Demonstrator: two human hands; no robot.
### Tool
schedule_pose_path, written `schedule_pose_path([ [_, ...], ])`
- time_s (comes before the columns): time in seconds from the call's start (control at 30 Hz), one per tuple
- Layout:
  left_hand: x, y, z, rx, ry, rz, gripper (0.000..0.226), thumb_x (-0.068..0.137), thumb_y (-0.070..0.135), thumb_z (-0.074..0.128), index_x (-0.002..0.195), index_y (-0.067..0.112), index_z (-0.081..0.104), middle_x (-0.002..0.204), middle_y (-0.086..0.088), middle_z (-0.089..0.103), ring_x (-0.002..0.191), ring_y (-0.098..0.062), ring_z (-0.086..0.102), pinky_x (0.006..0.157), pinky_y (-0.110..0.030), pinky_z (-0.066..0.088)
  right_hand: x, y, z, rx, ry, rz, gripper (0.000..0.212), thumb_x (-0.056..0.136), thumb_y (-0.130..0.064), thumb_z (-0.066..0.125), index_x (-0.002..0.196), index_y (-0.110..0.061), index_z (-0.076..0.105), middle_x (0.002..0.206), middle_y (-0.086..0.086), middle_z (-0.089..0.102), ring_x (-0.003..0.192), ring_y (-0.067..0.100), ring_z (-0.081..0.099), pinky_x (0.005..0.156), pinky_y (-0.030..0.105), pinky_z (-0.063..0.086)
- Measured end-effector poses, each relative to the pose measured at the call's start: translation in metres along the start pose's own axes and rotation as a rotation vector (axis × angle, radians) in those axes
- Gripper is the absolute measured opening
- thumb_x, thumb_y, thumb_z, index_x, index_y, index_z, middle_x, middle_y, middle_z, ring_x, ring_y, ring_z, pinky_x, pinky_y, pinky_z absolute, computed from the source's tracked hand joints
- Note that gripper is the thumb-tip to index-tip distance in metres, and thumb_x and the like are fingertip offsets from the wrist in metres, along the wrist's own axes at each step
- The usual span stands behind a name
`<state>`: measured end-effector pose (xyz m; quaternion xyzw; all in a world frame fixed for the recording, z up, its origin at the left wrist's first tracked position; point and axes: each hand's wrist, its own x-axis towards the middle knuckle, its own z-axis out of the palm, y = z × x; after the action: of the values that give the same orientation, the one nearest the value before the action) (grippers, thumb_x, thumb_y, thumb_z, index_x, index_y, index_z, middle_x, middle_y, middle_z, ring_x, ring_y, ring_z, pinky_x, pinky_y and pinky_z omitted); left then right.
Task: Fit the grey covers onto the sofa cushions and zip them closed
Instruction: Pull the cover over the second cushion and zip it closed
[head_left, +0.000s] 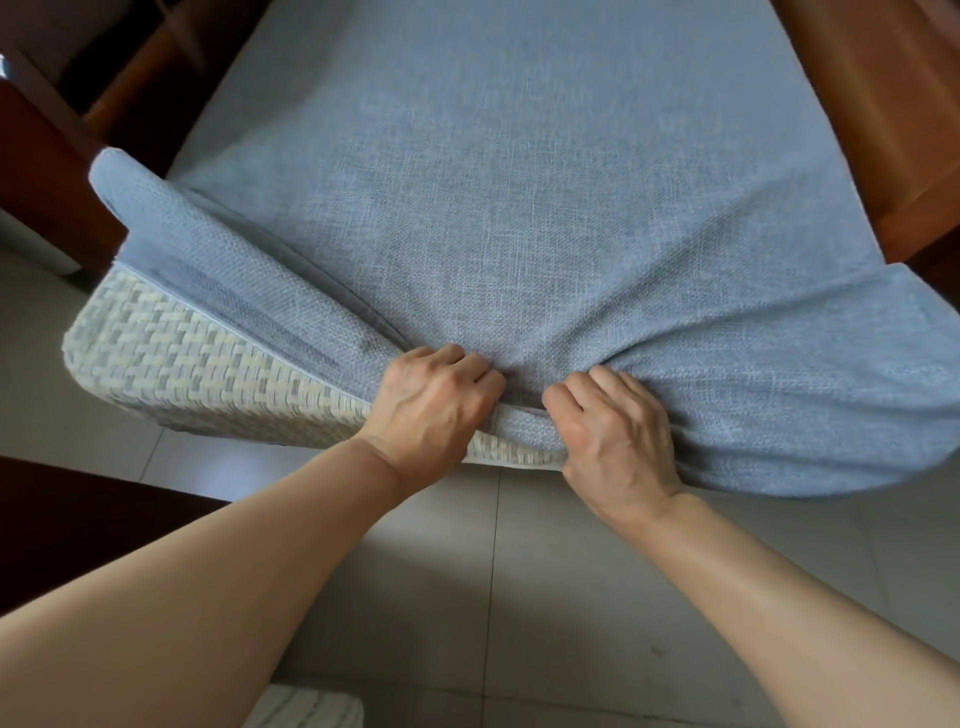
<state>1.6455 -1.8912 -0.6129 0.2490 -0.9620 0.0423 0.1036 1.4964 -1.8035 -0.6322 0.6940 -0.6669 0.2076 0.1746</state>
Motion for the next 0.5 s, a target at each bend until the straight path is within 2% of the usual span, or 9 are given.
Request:
schedule_pose_path([
  [0.13,0.002,-0.001,-0.006,-0.017,-0.032,0.005,0.028,0.038,-0.010,0.065,0.053,0.011,0.052,0.051,-0.001,0.049,0.044,-0.022,0.047,0.045,-0.018,0.018,0.004,0.001,-0.006,0.030,-0.021,-0.009,0.027,0.065,0.006,0.031,0.056,-0.011,0.050,0.054,0.005,0.048,0.052,0.024,0.048,0.048,0.029,0.038],
  [0.27,0.002,-0.001,-0.011,-0.029,-0.045,0.006,0.030,0.038,-0.010,0.065,0.054,0.012,0.051,0.052,0.000,0.049,0.044,-0.023,0.048,0.044,-0.018,0.018,0.005,0.002,-0.013,0.021,-0.067,-0.020,0.026,0.064,0.004,0.031,0.057,-0.012,0.050,0.055,0.004,0.048,0.052,0.024,0.049,0.048,0.029,0.036],
  [0.4,-0.004,-0.001,-0.005,0.000,0.023,0.029,0.026,0.052,-0.006,0.063,0.065,0.013,0.052,0.064,-0.003,0.050,0.059,-0.026,0.048,0.051,-0.029,0.028,-0.002,0.005,-0.014,-0.085,-0.087,-0.088,0.025,0.074,0.004,0.033,0.067,-0.012,0.051,0.064,0.007,0.049,0.061,0.027,0.048,0.060,0.034,0.030],
  [0.5,-0.013,0.001,0.006,0.051,0.115,-0.036,0.028,0.063,0.002,0.064,0.087,0.012,0.053,0.090,-0.009,0.054,0.080,-0.029,0.046,0.068,-0.040,0.036,-0.013,0.013,-0.005,-0.110,-0.080,-0.100,0.014,0.084,-0.003,0.038,0.086,-0.010,0.050,0.088,0.014,0.054,0.082,0.031,0.045,0.076,0.041,0.035],
])
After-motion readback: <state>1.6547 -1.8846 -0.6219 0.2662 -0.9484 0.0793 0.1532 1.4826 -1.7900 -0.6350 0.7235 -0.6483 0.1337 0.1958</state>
